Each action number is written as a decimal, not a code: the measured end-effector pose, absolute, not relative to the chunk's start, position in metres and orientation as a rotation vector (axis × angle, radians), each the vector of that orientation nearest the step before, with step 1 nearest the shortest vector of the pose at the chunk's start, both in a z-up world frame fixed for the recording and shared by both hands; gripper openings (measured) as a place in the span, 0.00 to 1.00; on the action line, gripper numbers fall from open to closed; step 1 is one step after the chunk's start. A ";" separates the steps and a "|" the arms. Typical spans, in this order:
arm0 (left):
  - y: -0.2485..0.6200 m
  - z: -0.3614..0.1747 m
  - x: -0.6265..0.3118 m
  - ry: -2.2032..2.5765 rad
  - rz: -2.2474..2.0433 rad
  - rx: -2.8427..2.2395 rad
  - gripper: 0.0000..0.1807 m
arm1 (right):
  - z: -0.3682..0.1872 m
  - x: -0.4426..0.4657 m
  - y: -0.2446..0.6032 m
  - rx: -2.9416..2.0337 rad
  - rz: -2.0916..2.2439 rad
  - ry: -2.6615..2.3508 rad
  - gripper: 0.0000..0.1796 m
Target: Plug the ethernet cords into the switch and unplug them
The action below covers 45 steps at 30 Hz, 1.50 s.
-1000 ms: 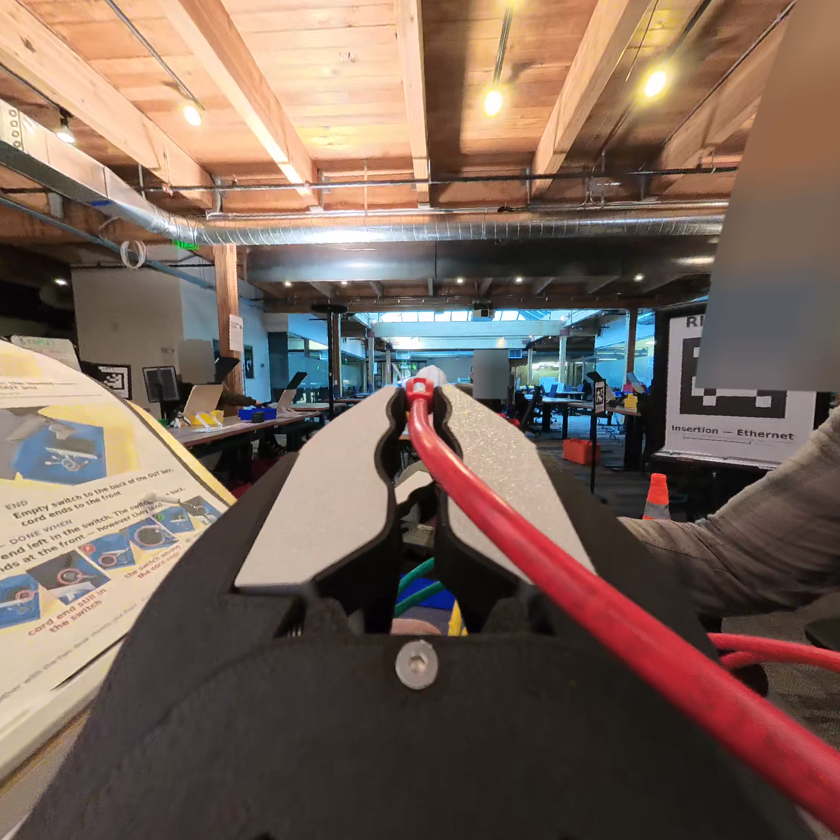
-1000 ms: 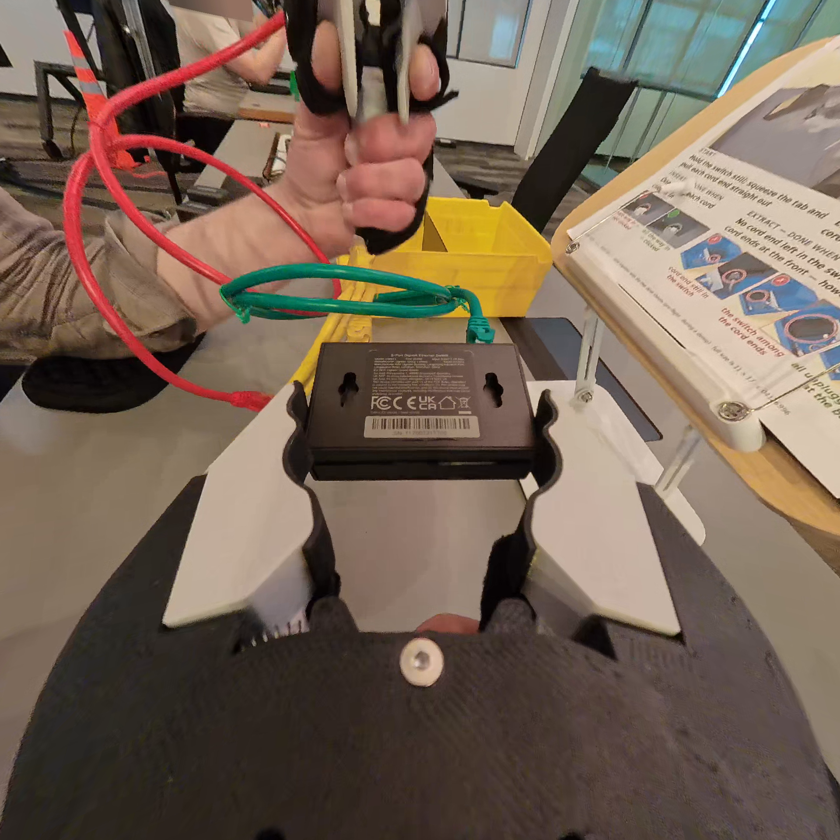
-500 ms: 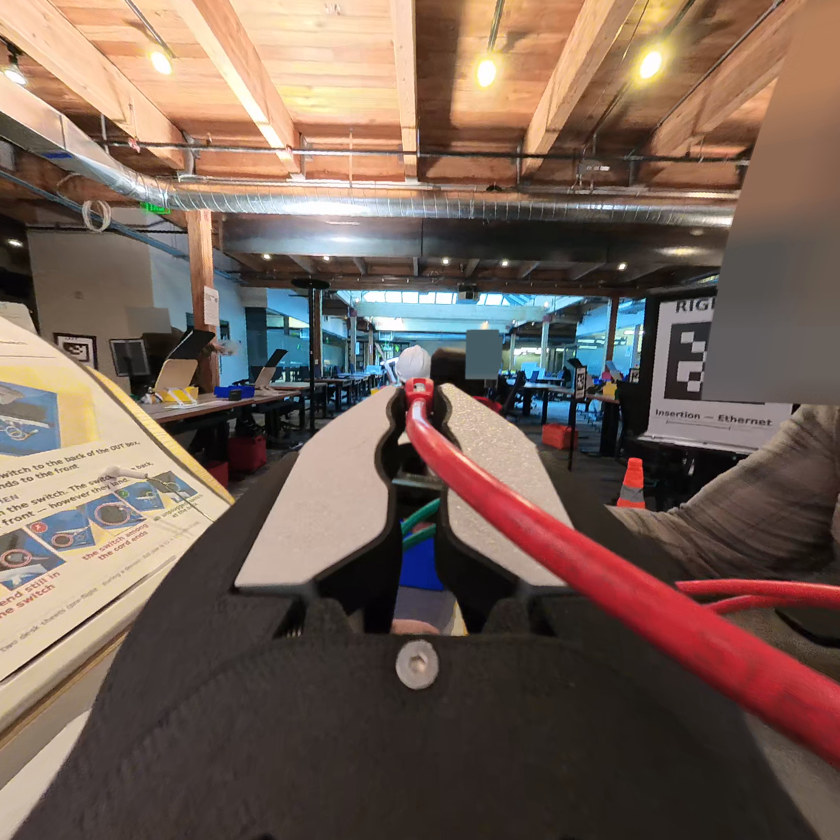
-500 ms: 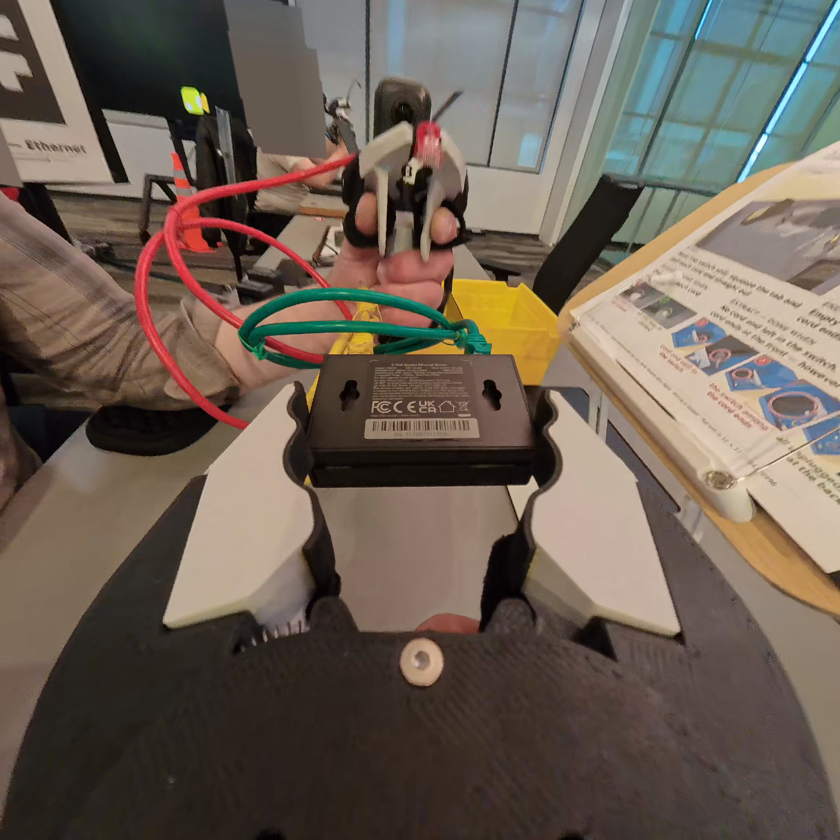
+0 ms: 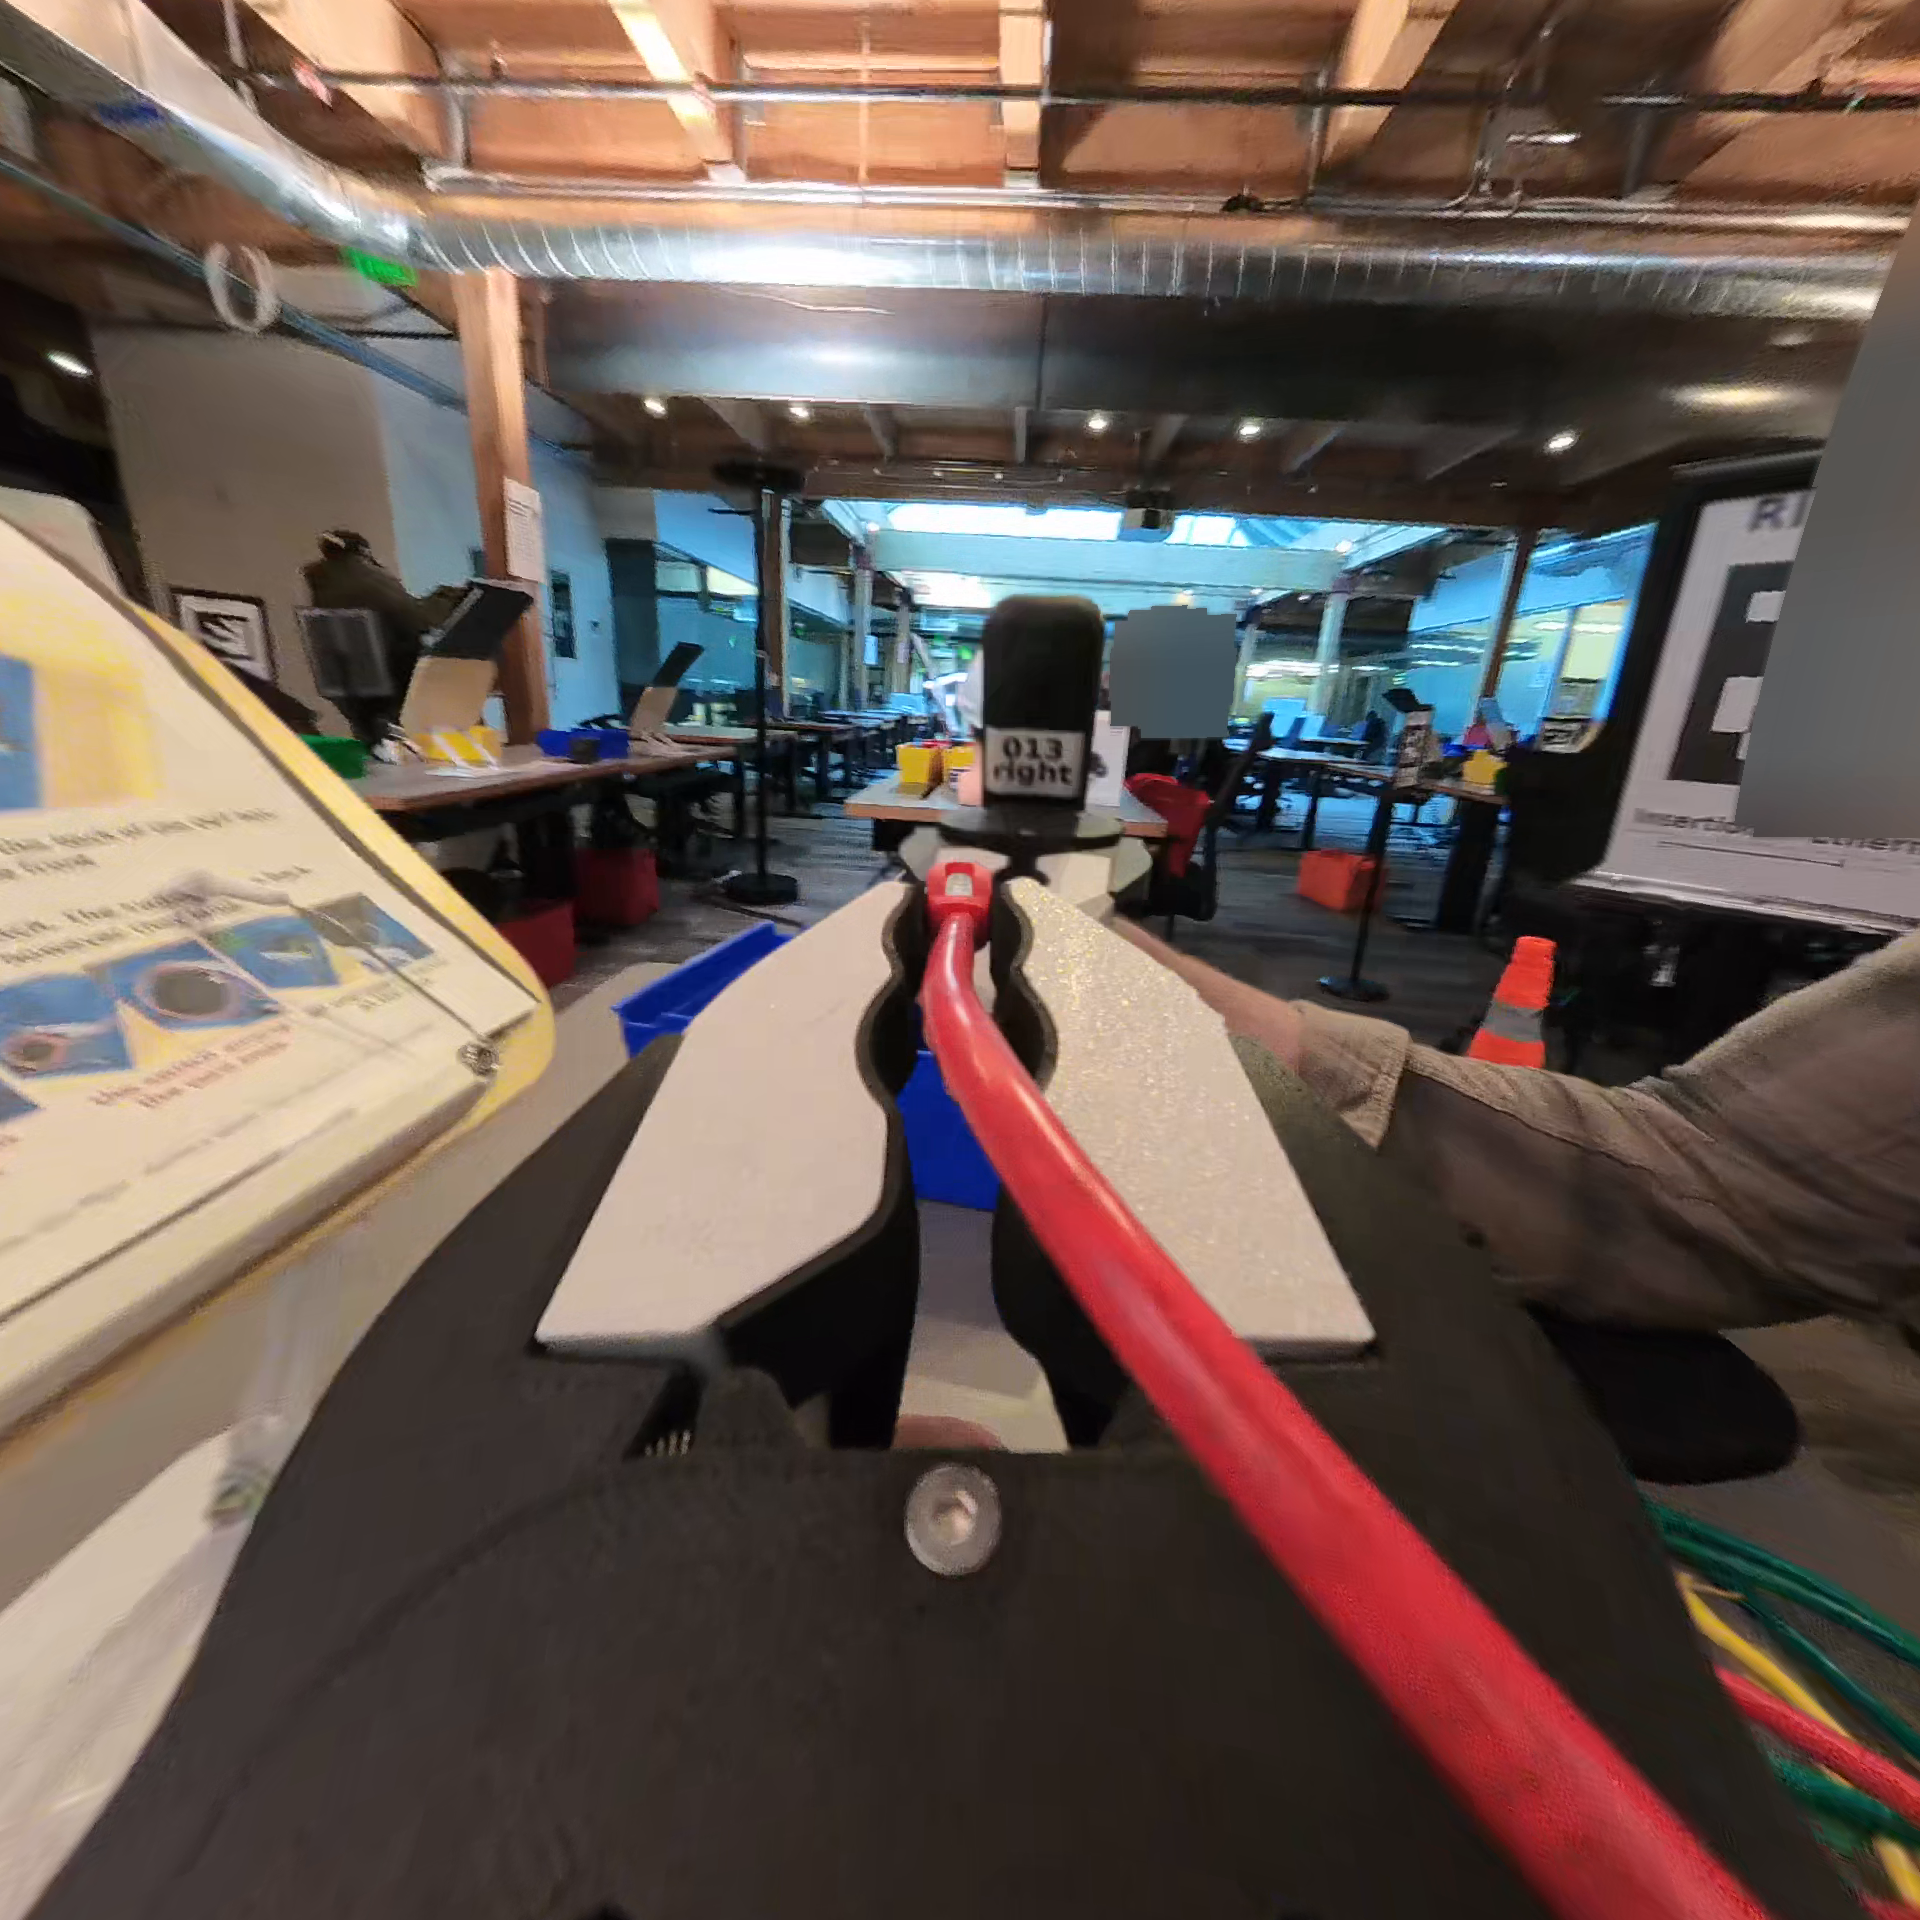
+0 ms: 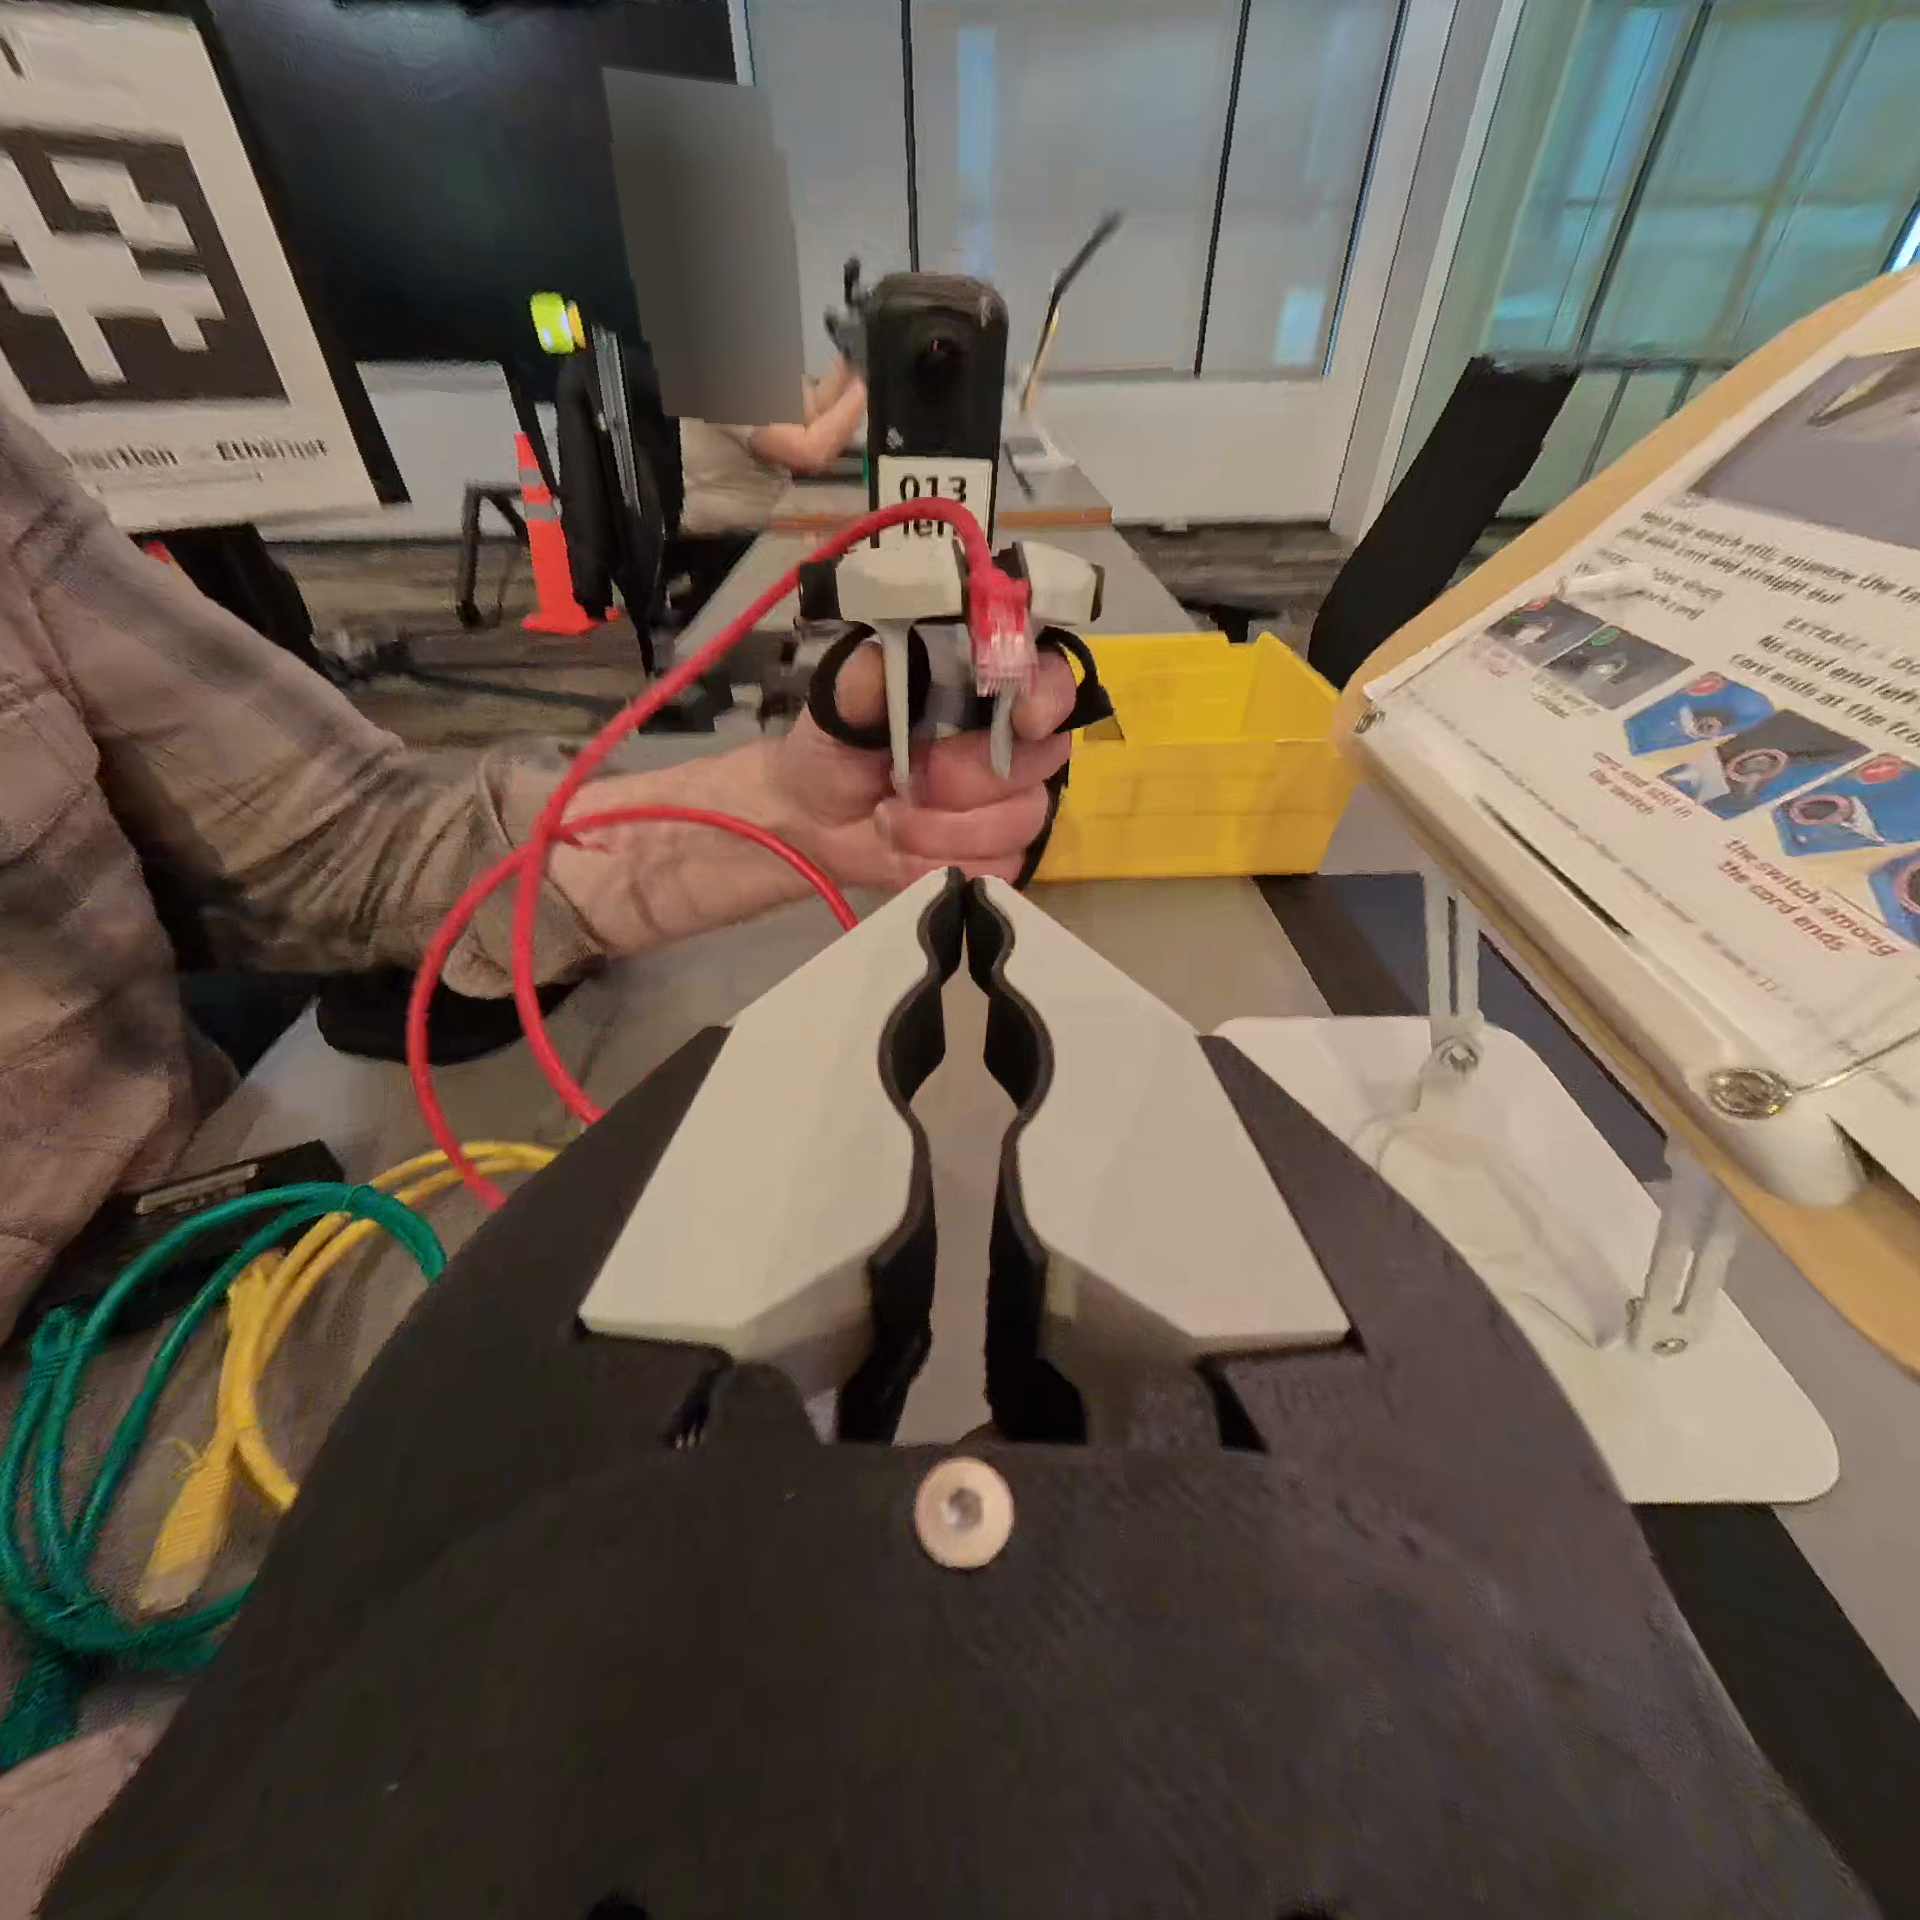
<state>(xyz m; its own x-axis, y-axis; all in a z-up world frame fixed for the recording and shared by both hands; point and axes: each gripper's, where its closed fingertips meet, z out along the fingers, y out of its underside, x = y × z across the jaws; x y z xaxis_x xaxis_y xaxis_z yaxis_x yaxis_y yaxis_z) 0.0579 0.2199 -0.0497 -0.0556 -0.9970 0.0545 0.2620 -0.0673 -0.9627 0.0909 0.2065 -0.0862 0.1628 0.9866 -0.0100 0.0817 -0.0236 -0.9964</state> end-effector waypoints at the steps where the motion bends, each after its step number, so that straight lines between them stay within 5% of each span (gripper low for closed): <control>1: 0.220 -0.056 0.063 1.029 -1.398 -1.045 0.06 | -0.091 0.088 0.208 -1.387 1.029 -1.162 0.00; 6: 0.217 -0.075 0.075 1.170 -1.293 -1.104 0.06 | -0.102 0.082 0.210 -1.471 0.908 -1.252 0.00; 10: 0.227 -0.072 0.065 1.129 -1.300 -1.103 0.06 | -0.106 0.073 0.185 -1.565 0.777 -1.426 0.23; 21: 0.221 -0.063 0.063 1.161 -1.270 -1.097 0.06 | -0.166 0.054 0.006 -1.989 0.767 -1.517 0.43; 29: 0.212 -0.044 0.055 1.169 -1.223 -1.064 0.06 | -0.272 0.018 -0.024 -2.427 0.700 -1.055 0.40; 30: 0.211 -0.042 0.053 1.169 -1.216 -1.059 0.06 | -0.279 0.011 -0.023 -2.434 0.734 -1.027 0.37; 32: 0.210 -0.039 0.050 1.168 -1.206 -1.049 0.06 | -0.288 0.002 -0.017 -2.413 0.762 -1.033 0.14; 33: 0.209 -0.036 0.049 1.166 -1.203 -1.044 0.06 | -0.294 0.002 -0.014 -2.409 0.720 -1.081 0.14; 45: 0.200 -0.026 0.024 1.270 -1.055 -1.034 0.06 | -0.258 0.042 0.043 -2.013 0.460 -1.980 0.04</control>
<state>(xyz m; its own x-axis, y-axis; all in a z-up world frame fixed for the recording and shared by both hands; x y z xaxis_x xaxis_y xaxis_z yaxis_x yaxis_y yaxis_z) 0.0245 0.2004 -0.0263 0.0174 -0.9770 -0.2125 0.0298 0.2129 -0.9766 0.0418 0.0425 -0.2578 0.0102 0.9995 -0.0301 0.9104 -0.0218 -0.4132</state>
